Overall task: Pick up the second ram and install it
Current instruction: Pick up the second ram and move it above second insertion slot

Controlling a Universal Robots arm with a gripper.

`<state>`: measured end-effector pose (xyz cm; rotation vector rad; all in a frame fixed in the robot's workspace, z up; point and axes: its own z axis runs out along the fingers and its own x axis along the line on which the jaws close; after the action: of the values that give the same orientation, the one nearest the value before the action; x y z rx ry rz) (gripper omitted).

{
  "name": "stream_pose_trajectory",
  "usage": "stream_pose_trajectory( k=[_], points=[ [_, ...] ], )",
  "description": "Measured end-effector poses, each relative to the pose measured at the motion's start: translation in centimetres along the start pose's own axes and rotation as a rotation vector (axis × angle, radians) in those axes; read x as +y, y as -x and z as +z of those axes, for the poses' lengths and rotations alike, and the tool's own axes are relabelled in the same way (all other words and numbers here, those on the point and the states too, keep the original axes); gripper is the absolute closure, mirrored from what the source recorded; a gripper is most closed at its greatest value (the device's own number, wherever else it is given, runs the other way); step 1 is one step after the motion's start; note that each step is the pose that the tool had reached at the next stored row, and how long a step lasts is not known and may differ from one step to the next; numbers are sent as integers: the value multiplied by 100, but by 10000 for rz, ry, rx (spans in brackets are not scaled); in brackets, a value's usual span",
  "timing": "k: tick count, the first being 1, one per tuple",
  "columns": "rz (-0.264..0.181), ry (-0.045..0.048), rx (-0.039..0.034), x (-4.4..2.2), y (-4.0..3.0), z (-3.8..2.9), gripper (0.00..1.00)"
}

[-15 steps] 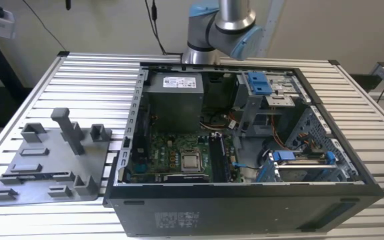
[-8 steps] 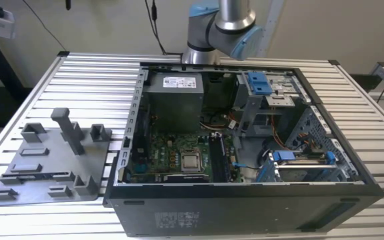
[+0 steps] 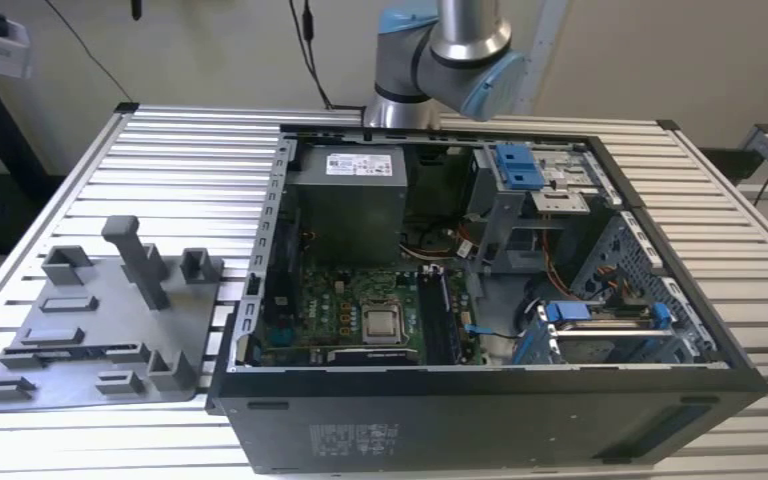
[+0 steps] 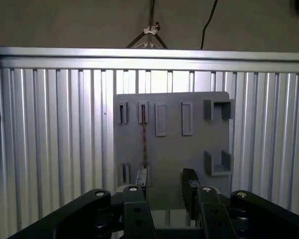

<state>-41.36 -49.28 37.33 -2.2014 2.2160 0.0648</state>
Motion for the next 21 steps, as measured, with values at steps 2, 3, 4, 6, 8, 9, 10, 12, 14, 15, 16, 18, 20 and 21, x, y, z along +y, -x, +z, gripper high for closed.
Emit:
stream_pose_trajectory(
  k=[2, 3, 4, 6, 8, 9, 10, 12, 14, 15, 16, 18, 20, 21],
  points=[
    [-6, 30, -2, -1, -2, 20, 58],
    [-36, 35, -1, -1, -2, 29, 58],
    [-66, 36, -2, -1, -3, 38, 58],
    [-106, 38, -1, -2, -4, 65, 58],
    [-144, 40, 0, -3, -6, 100, 58],
    [-156, 40, 0, -3, -6, 117, 58],
    [-164, 41, 1, -3, -7, 134, 58],
    [-179, 41, 0, -4, -9, 166, 58],
    [-202, 42, 1, -4, -11, 190, 58],
    [-217, 43, 2, -4, -12, 201, 58],
    [-233, 44, 2, -4, -13, 212, 58],
    [-278, 46, 3, -5, -14, 230, 58],
    [-344, 48, 4, -5, -15, 247, 58],
    [-376, 50, 4, -6, -15, 256, 58]
  ],
)
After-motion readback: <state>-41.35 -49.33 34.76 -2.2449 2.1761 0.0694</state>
